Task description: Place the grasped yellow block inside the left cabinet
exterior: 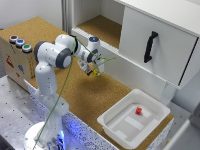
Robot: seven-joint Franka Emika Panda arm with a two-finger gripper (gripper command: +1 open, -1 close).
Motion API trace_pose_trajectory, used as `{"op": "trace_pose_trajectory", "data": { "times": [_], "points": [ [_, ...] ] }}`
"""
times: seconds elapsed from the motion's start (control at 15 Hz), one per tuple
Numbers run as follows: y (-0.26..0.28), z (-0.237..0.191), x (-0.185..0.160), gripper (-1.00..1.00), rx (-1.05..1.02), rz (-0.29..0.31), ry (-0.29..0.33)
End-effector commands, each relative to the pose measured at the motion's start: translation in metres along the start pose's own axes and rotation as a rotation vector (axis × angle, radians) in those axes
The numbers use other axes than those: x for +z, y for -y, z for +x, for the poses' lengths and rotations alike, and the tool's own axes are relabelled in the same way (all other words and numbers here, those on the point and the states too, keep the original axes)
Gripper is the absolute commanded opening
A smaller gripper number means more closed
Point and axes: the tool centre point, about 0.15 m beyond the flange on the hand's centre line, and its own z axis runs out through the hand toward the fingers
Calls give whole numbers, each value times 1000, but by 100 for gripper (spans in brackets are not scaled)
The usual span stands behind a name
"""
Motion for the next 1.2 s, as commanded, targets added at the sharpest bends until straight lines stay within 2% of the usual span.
{"op": "trace_pose_trajectory", "data": {
  "times": [0.0,0.07,0.13,0.8,0.87,1.0,1.13],
  "points": [
    [14,12,16,100,8,-154,24],
    [14,12,16,100,0,-156,23],
    [15,12,16,-100,-5,-156,20],
    [18,4,15,-100,-32,-151,30],
    [18,2,7,-100,-37,-144,19],
    [19,3,-20,-100,-76,-147,-51],
    [25,5,-56,-100,-144,-126,-122]
  ]
}}
